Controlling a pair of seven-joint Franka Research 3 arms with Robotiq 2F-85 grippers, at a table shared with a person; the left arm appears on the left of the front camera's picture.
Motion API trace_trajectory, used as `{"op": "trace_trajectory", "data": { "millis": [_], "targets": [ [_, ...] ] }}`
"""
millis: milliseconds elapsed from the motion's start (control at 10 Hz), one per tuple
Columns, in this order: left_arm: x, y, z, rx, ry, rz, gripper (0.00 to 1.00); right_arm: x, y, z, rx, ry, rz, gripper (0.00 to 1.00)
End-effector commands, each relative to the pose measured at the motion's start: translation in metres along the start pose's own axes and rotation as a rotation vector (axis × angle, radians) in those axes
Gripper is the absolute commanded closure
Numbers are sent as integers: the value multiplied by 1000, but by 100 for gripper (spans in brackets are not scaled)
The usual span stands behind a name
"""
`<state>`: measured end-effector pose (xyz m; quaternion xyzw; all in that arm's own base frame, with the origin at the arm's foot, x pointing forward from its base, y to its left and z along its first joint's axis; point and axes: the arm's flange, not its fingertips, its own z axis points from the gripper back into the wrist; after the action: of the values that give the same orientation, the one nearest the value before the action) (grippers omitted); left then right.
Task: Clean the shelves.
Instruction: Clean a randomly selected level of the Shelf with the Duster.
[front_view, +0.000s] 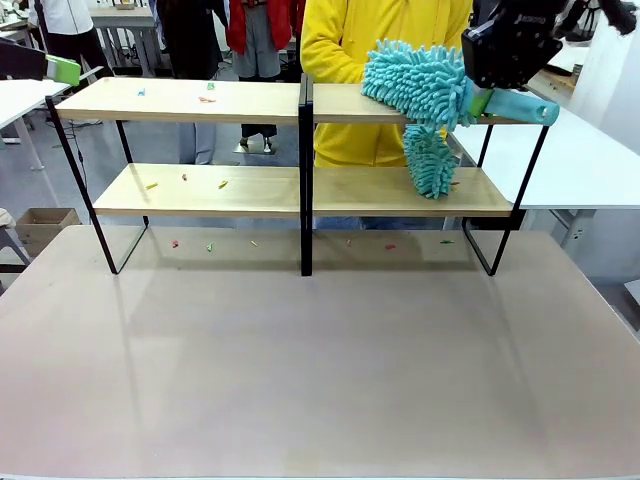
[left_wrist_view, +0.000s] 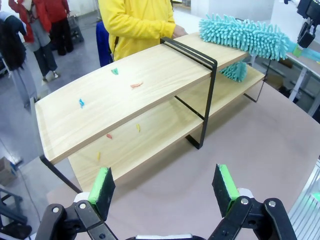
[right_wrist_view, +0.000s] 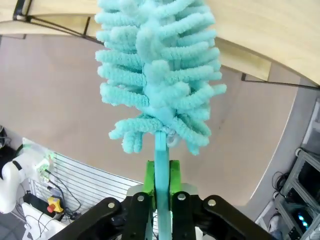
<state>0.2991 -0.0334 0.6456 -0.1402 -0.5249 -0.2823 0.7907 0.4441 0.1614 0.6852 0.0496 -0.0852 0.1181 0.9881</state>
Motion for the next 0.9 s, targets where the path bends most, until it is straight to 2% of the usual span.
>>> {"op": "trace_trajectory", "data": {
  "millis": [0, 300, 400, 500, 600, 700, 800],
  "targets": [
    [-1, 0, 1, 0, 0, -9, 0, -4, -3, 15, -92, -13, -135, 88],
    [-1, 0, 1, 0, 0, -9, 0, -11, -27, 23, -183, 52, -377, 88],
    [-1, 0, 1, 0, 0, -9, 0, -12, -35, 25, -201, 22, -417, 88],
    [-1, 0, 1, 0, 0, -9, 0, -15, -39, 33, -216, -107, -426, 88],
    [-1, 0, 1, 0, 0, -9, 0, -19, -38, 43, -221, -330, -343, 88],
    [-1, 0, 1, 0, 0, -9, 0, -22, -33, 43, -201, -418, -268, 88],
    [-1, 0, 1, 0, 0, -9, 0, -24, -28, 41, -184, -458, -208, 88]
  ]
}}
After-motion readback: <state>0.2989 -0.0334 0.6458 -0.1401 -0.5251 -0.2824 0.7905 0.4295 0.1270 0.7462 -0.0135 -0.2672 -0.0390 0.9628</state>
